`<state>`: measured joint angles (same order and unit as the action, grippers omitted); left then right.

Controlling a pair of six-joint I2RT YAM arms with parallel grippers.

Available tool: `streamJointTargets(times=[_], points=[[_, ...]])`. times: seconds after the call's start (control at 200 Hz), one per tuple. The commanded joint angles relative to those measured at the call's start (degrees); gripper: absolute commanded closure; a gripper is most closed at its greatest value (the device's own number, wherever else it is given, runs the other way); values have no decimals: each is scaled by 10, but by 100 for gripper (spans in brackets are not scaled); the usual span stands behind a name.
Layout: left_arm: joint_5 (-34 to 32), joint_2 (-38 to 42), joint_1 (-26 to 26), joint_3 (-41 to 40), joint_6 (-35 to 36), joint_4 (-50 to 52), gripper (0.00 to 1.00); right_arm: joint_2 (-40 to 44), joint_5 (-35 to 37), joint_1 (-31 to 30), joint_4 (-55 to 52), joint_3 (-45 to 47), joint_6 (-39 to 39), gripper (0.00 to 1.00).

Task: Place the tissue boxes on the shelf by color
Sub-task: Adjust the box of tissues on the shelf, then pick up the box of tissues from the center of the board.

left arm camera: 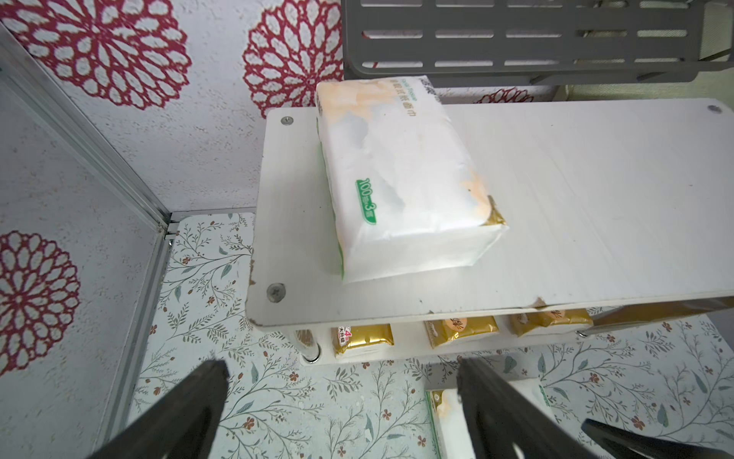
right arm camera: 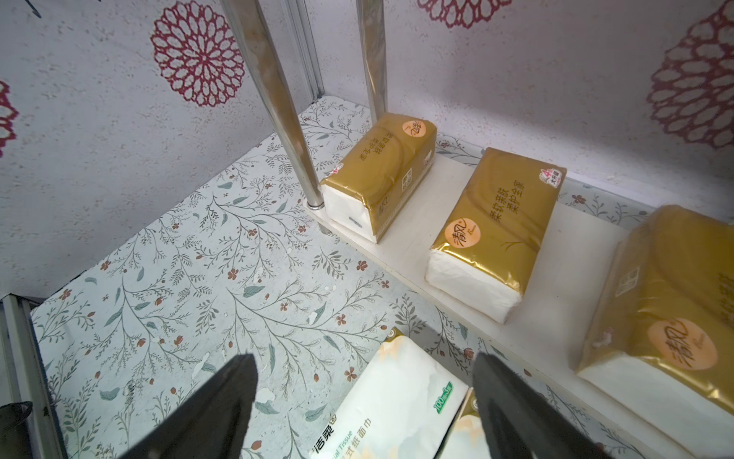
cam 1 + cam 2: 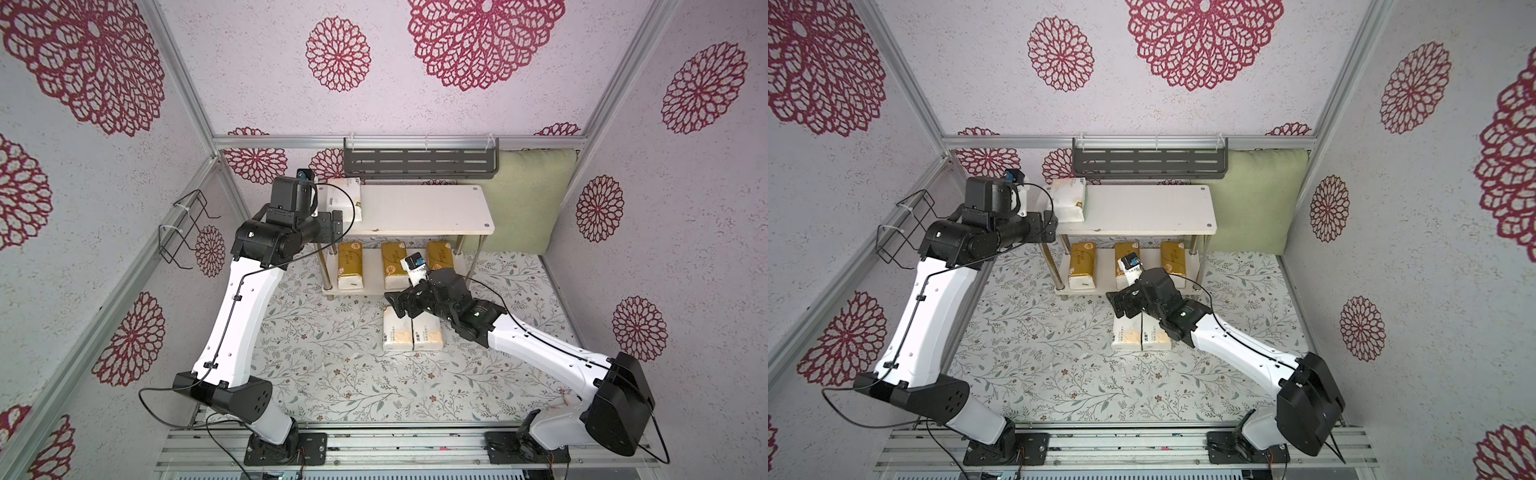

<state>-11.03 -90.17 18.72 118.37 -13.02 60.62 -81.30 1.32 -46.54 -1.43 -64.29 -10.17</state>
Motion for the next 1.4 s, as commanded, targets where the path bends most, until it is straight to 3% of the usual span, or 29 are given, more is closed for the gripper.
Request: streamJointTargets(times=[0.0,0.18,0.415,0.575,0.746,1.071,1.396], points=[[-40,26,37,-37,-19,-16,3,0,12,1,-21,-24,-6,5],[-123,78,94,-122,-94,-8,3,17,42,2,-68,-7,-5,1],[-136,150,193,-331,-228,-50,3,60,60,28,-111,65,-14,1],[-147,150,247,-415,-286,-76,3,81,63,49,-110,125,-44,1],[-134,134,276,-456,-319,-135,3,91,69,69,-97,176,-77,1],[-111,26,289,-499,-357,-204,3,127,83,76,-78,234,-116,1],[-78,-32,303,-516,-380,-259,3,112,86,78,-77,243,-119,1]])
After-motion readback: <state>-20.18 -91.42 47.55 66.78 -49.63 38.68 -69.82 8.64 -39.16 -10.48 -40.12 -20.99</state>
